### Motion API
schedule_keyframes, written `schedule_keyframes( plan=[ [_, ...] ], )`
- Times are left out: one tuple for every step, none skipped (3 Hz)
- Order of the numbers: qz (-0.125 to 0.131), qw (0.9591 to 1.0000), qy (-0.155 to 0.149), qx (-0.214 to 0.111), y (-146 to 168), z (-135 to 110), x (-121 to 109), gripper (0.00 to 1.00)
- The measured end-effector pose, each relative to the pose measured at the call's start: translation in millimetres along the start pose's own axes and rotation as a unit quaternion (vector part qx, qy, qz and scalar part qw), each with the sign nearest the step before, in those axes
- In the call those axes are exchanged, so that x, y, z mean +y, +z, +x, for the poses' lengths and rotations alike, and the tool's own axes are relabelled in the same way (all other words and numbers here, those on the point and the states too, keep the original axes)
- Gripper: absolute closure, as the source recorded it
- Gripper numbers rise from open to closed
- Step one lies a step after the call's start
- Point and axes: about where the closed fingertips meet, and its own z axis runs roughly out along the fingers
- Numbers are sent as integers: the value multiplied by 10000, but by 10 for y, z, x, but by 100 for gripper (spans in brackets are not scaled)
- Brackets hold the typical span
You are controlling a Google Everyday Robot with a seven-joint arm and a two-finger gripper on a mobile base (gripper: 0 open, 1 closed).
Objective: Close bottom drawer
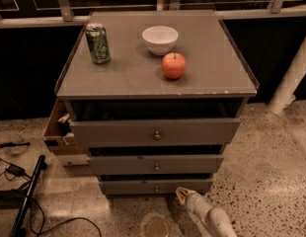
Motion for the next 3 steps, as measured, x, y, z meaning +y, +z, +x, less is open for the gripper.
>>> schedule_keyframes(
  plan=[
    [-442,9988,-192,-39,-114,-47,89,100],
    [-1227,9917,-370,-127,-351,-113,225,100],
    [-2371,9708,-342,-139,-662,-122,394,100]
  ],
)
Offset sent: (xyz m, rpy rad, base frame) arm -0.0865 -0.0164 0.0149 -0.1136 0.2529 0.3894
